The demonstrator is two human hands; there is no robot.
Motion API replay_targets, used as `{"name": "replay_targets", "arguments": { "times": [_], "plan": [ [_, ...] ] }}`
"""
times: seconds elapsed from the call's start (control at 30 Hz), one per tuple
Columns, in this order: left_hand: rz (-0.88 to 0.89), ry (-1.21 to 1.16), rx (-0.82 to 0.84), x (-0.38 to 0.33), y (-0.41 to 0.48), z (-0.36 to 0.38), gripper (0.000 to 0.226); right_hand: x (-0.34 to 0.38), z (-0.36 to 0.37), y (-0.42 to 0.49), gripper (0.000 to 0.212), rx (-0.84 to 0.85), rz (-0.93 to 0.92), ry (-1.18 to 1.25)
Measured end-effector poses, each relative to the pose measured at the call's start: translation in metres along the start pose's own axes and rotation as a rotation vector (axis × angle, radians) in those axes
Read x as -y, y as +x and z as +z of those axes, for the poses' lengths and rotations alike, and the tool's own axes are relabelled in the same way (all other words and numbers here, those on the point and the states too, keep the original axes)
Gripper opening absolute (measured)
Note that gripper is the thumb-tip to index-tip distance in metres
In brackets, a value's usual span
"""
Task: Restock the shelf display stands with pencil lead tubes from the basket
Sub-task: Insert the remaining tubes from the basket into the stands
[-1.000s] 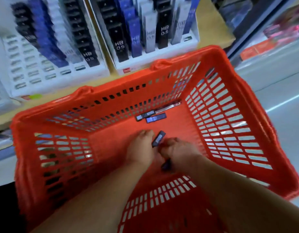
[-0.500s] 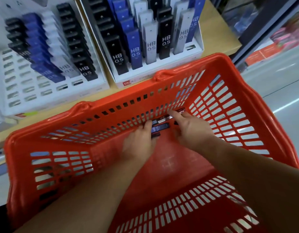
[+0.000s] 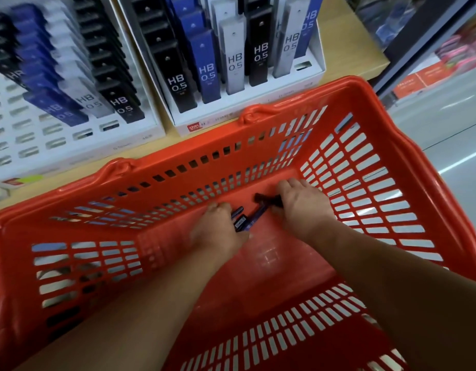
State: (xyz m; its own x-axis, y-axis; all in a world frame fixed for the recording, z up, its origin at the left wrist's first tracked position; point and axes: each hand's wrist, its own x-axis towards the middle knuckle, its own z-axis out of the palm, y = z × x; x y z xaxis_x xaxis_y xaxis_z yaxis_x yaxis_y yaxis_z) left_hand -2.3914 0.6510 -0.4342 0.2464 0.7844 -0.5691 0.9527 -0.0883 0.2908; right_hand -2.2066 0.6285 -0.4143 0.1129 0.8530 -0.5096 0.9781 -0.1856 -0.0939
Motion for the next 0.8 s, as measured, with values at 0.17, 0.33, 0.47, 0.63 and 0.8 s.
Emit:
{"name": "replay_targets", "arguments": {
  "times": [0.17,0.33,0.47,0.63,0.8],
  "plan": [
    [0.172,0.116,-0.006,-0.002,-0.01,-0.001,0.034,0.0,0.007,-0.01,0.032,0.058,0.153,0.344],
    [0.226,0.163,-0.007,0.004,-0.012,-0.003,0.018,0.009,0.0,-0.026,0.028,0.175,0.325,1.156],
    [0.212,0.092,0.02,0.01,-0.018,-0.012,0.01,0.02,-0.012,-0.034,0.012,0.155,0.445,1.294],
    [0.132,-0.292,0.158,0.021,-0.034,-0.021,0.016,0.04,-0.02,-0.042,0.034,0.112,0.295,1.307],
    [0.077,-0.568,0.21,0.021,-0.069,-0.065,0.009,0.062,-0.042,-0.052,0.011,0.166,0.155,1.259]
  ]
}}
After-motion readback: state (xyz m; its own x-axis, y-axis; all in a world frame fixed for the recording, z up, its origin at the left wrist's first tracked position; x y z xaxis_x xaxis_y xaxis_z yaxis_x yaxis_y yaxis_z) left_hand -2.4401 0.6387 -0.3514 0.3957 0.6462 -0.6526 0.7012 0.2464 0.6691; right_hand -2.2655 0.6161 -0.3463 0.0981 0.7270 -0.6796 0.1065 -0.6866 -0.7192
